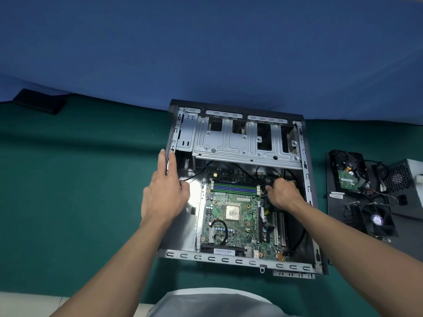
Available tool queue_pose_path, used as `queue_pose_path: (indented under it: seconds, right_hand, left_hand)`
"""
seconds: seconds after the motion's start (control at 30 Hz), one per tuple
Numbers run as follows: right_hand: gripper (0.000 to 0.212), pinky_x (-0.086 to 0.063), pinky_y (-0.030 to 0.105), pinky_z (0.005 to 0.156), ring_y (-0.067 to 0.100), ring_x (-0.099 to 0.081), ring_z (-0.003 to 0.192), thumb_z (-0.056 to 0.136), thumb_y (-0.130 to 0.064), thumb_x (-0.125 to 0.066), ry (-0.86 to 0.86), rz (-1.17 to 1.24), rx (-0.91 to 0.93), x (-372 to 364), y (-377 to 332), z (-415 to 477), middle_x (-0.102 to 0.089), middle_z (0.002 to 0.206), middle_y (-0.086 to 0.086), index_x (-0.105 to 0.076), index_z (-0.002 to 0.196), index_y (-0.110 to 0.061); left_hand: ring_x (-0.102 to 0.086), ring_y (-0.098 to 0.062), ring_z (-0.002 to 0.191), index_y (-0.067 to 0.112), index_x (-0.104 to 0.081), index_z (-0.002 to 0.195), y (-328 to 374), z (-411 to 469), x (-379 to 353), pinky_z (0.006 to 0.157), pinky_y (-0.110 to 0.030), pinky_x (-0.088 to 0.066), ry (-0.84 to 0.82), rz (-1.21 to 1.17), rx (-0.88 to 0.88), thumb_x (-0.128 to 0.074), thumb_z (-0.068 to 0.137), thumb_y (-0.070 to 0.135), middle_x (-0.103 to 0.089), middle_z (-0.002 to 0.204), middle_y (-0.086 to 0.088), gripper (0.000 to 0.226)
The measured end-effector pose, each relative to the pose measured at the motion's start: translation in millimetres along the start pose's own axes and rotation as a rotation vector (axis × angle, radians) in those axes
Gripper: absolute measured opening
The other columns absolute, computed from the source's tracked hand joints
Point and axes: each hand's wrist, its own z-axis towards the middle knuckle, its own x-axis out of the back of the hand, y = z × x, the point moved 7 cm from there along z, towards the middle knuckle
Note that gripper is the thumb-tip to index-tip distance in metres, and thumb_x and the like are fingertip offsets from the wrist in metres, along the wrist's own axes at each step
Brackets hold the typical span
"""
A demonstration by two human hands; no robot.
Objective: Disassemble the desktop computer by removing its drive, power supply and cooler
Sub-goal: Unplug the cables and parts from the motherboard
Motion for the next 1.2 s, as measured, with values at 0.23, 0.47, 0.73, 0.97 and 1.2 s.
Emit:
queue_pose_path:
  seconds: [0.23,0.47,0.73,0.97,1.2]
  right_hand:
    - [0.021,-0.056,0.035,0.065,0.025,-0.064,0.066,0.088,-0.006,-0.052,-0.058,0.177,0.022,-2.2,-2.2,-1.6,-0.071,0.101,0.017,-0.069,0.090,0.006]
    - [0.010,-0.038,0.018,0.040,0.005,-0.056,0.047,0.084,-0.013,-0.072,-0.012,0.503,0.007,4.1,-1.5,-12.8,-0.067,0.072,0.004,-0.068,0.076,-0.008]
    - [0.020,-0.043,0.018,0.047,0.016,-0.058,0.070,0.101,-0.015,-0.044,0.030,0.305,0.047,-16.2,-7.8,-21.7,-0.061,0.094,0.011,-0.056,0.112,-0.003]
    - [0.012,-0.024,0.019,0.041,0.015,-0.050,0.055,0.094,-0.019,-0.059,0.190,0.030,-0.066,-33.6,-13.3,-27.8,-0.053,0.069,-0.001,-0.066,0.090,-0.010]
    - [0.016,-0.020,0.020,0.044,0.011,-0.035,0.046,0.091,-0.016,-0.059,0.240,0.003,-0.156,-39.5,-17.3,-23.8,-0.039,0.054,-0.003,-0.065,0.077,-0.012]
  left_hand:
    - [-0.053,-0.030,0.114,0.016,-0.008,0.155,-0.3,0.2,-0.6,0.069,-0.038,-0.042,-0.009,0.005,0.000,-0.045,0.094,0.032,0.005,0.163,0.001,0.073]
    - [-0.052,-0.031,0.116,0.016,-0.009,0.155,0.0,0.3,0.6,0.074,-0.042,-0.047,-0.015,-0.006,0.008,-0.045,0.093,0.031,0.005,0.163,0.001,0.073]
    - [-0.053,-0.032,0.114,0.017,-0.008,0.155,0.3,0.3,-0.1,0.069,-0.039,-0.043,-0.011,-0.005,0.000,-0.045,0.092,0.031,0.004,0.164,0.001,0.073]
    - [-0.054,-0.032,0.112,0.017,-0.008,0.155,0.3,0.2,-0.7,0.068,-0.038,-0.042,-0.007,0.003,-0.002,-0.045,0.093,0.031,0.004,0.164,0.001,0.074]
    - [-0.054,-0.030,0.111,0.017,-0.008,0.155,0.1,0.1,-2.3,0.064,-0.035,-0.038,0.004,0.017,-0.014,-0.046,0.093,0.031,0.004,0.164,0.000,0.074]
